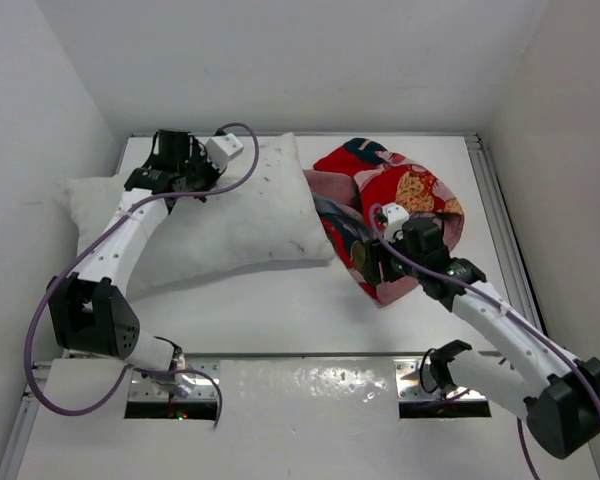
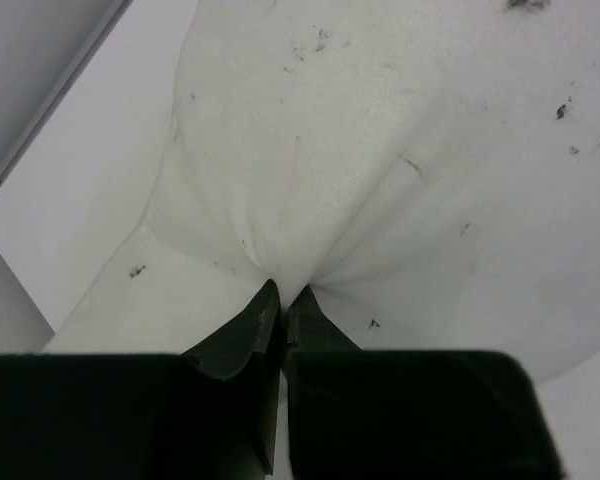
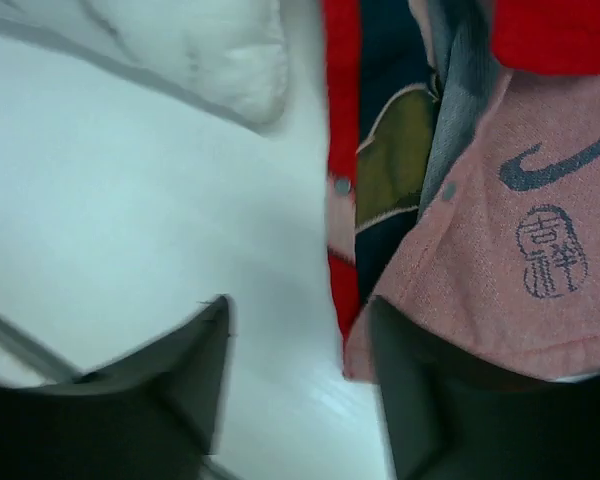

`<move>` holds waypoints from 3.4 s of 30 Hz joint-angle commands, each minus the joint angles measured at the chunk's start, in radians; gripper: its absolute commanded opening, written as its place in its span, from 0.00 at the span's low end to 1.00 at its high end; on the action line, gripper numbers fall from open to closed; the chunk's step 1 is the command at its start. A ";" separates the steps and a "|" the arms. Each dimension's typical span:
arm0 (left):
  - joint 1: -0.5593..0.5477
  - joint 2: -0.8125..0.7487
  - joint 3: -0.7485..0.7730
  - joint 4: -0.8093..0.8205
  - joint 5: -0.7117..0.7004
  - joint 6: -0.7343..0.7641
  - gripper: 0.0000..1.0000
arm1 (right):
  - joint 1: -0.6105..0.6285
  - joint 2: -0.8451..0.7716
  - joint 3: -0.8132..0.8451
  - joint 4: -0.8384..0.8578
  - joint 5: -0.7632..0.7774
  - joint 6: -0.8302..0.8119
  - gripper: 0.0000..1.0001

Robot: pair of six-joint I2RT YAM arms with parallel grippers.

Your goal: Put the pillow into the pillowcase

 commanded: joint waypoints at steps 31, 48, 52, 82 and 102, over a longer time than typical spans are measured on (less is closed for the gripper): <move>-0.149 -0.196 -0.004 -0.093 0.162 0.144 0.00 | -0.143 0.787 0.430 0.300 0.036 0.269 0.00; -0.330 -0.066 -0.003 -0.173 0.235 0.267 0.00 | -0.036 0.330 0.380 0.163 0.066 0.090 0.00; -0.281 -0.009 0.046 -0.036 0.179 0.125 0.00 | -0.008 0.232 0.343 0.076 0.053 0.010 0.00; -0.316 0.073 0.043 0.106 0.015 -0.122 0.81 | 0.070 0.273 0.300 0.222 -0.270 0.231 0.00; -0.701 -0.270 -0.676 0.412 -0.060 0.753 1.00 | 0.052 0.233 0.127 0.398 -0.142 0.459 0.00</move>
